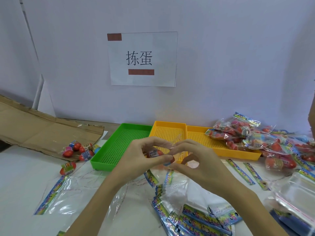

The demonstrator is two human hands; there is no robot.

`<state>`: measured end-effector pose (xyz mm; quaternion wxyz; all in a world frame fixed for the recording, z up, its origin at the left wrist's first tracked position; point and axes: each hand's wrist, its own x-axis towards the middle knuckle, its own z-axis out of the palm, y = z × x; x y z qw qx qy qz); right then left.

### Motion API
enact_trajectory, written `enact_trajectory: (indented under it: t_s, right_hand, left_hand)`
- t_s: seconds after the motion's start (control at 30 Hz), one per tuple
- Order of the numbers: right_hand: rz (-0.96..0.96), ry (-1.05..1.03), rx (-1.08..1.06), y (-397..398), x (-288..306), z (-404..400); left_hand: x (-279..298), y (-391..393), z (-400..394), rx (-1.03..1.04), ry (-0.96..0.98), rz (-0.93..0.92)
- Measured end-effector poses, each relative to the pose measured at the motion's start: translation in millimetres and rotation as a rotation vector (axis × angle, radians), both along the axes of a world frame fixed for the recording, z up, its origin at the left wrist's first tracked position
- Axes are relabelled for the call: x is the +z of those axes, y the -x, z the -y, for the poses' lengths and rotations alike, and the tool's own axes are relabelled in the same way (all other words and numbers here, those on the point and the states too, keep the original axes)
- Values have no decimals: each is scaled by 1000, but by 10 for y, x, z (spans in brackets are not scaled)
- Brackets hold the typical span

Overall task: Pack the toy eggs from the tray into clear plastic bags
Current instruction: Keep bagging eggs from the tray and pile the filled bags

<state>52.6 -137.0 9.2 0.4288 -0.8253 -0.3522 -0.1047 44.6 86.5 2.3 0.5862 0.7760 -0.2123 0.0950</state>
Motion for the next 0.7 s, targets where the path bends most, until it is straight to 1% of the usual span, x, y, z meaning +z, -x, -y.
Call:
enact_trajectory:
  t_s: [0.1,0.17,0.27,0.33,0.4,0.47,0.53,0.57,0.63,0.7]
  right_hand:
    - [24,43,-8,7,-39,-56]
    - [53,28,-21,17,-50,-71]
    - [92,-20,-102,38,-55,-67]
    - [106,-47,-142,36,-63,-81]
    - [108,-82,-152,27,-93,-125]
    - [53,-160,-143,23,-124,-193]
    - [15,-250,-141,24,-129,-244]
    - [33,-288,-165,23,-116,-271]
    - [141,-304,-260,2,-59,-361]
    - [241,-251,-307,18,28,-540]
  left_hand:
    - [-2,1,23,6,9,7]
    - [-16,-6,24,19,4,16]
    - [-14,-13,26,62,-10,31]
    - [-22,-12,35,49,-27,-4]
    - [-17,-14,29,-9,-66,-80]
    - [-27,-25,-4,-35,-102,-134]
    - [-27,-35,-46,13,-107,-151]
    - [-47,-43,-67,41,-95,-167]
    - [-54,-62,-110,142,-36,-188]
    - [-65,-87,-124,222,22,-213]
